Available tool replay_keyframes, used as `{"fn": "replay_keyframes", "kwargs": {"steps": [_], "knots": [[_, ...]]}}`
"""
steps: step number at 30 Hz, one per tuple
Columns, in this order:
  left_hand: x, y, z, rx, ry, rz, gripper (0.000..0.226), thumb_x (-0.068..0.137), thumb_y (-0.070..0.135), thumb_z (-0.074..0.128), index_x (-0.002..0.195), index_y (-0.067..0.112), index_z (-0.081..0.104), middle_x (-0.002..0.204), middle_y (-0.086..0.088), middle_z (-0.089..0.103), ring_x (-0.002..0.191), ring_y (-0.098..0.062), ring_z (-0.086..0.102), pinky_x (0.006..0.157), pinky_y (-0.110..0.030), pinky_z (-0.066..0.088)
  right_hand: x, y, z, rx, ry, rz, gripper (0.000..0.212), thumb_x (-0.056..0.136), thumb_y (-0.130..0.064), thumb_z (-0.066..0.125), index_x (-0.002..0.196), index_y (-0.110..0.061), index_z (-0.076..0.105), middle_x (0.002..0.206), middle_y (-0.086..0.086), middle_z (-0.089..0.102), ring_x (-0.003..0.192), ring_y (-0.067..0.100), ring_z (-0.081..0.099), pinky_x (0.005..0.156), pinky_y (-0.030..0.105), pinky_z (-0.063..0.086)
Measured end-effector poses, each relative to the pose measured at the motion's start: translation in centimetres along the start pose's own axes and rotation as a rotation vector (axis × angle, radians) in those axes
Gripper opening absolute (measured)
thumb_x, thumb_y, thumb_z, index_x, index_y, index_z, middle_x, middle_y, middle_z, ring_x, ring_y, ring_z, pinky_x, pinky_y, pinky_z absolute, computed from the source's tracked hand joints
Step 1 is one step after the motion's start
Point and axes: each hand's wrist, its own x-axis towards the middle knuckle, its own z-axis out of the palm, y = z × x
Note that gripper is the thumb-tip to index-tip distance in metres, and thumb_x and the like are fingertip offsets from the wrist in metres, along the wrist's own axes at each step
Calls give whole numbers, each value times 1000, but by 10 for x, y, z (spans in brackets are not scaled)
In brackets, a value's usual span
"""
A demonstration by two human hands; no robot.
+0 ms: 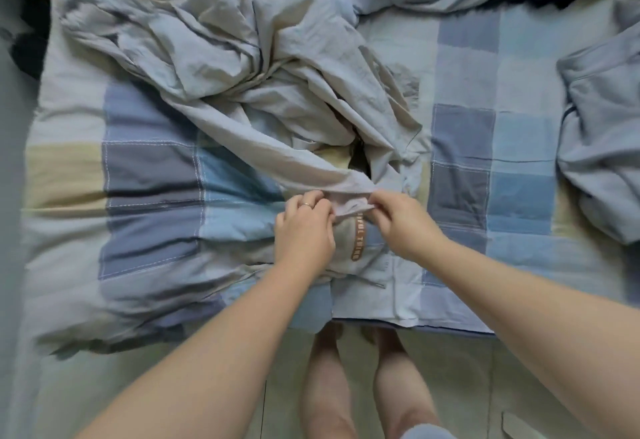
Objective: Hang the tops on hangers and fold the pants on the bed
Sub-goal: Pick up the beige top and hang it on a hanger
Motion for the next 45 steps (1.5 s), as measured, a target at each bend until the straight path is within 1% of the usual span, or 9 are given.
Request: {"fn": "replay_keyframes", "kwargs": {"steps": [3, 5, 12, 15, 21, 25, 31, 39, 45], "knots": [[-52, 34, -36, -118, 31, 27, 13, 102, 20, 44, 99, 21, 56, 101, 6, 57, 113, -23, 50, 96, -36, 30, -65, -20, -36, 155, -5, 0, 11, 103, -17, 51, 95, -13, 57, 70, -5, 53, 66, 12, 47, 59, 25, 36], [-83, 59, -59, -158, 39, 66, 11, 103, 18, 45, 99, 20, 55, 90, 5, 56, 101, -25, 55, 96, -37, 32, -103, -33, -63, 204, 9, -16, 11, 103, -19, 50, 94, -16, 56, 71, -3, 55, 65, 13, 48, 64, 36, 39], [-147, 149, -130, -277, 48, 185, 44, 88, 55, 62, 125, 35, 54, 118, 16, 63, 110, -14, 51, 97, -37, 32, -207, -77, -180, 390, 216, -157, 10, 97, -23, 57, 91, -20, 65, 71, 4, 64, 68, 31, 56, 67, 53, 49], [-154, 186, -151, -214, 61, 227, 41, 92, 39, 64, 133, 35, 56, 128, 10, 63, 115, -23, 52, 101, -44, 38, -242, -94, -227, 501, 270, -225, 17, 92, -29, 53, 94, -24, 69, 66, -4, 63, 62, 25, 55, 61, 47, 48], [-156, 240, -175, -340, 284, 197, 14, 95, 11, 56, 98, 16, 69, 104, -2, 62, 103, -30, 53, 90, -44, 43, -279, -106, -303, 756, 444, -299, 15, 95, -25, 56, 89, -20, 69, 97, 13, 74, 84, 38, 65, 71, 54, 54], [-157, 264, -184, -560, 197, 178, 17, 99, 8, 46, 87, 11, 57, 74, 0, 58, 69, -19, 55, 64, -38, 42, -274, -101, -338, 1130, 460, -180, 11, 99, -18, 58, 89, -18, 62, 104, 13, 74, 87, 29, 68, 62, 40, 58], [-169, 309, -207, -1058, 252, 136, 21, 105, 14, 46, 89, 8, 57, 55, 4, 47, 44, -8, 44, 41, -20, 38, -267, -82, -381, 1719, 271, -136, 32, 100, -6, 55, 130, -10, 47, 116, 12, 60, 110, 32, 65, 92, 42, 58], [-189, 362, -249, -1234, 227, 109, 15, 105, 18, 53, 92, 13, 60, 74, -6, 54, 66, -18, 52, 62, -35, 43, -287, -49, -342, 1012, 211, -203, 20, 95, -18, 67, 114, -23, 64, 123, -2, 66, 113, 15, 63, 89, 31, 56], [-205, 402, -282, -1442, 89, 179, 16, 107, 13, 44, 94, 12, 52, 63, 0, 46, 51, -9, 44, 47, -22, 40, -276, -50, -292, 672, -89, -230, 37, 98, -33, 64, 134, -32, 57, 129, -15, 63, 116, 0, 59, 83, 10, 49]]}}
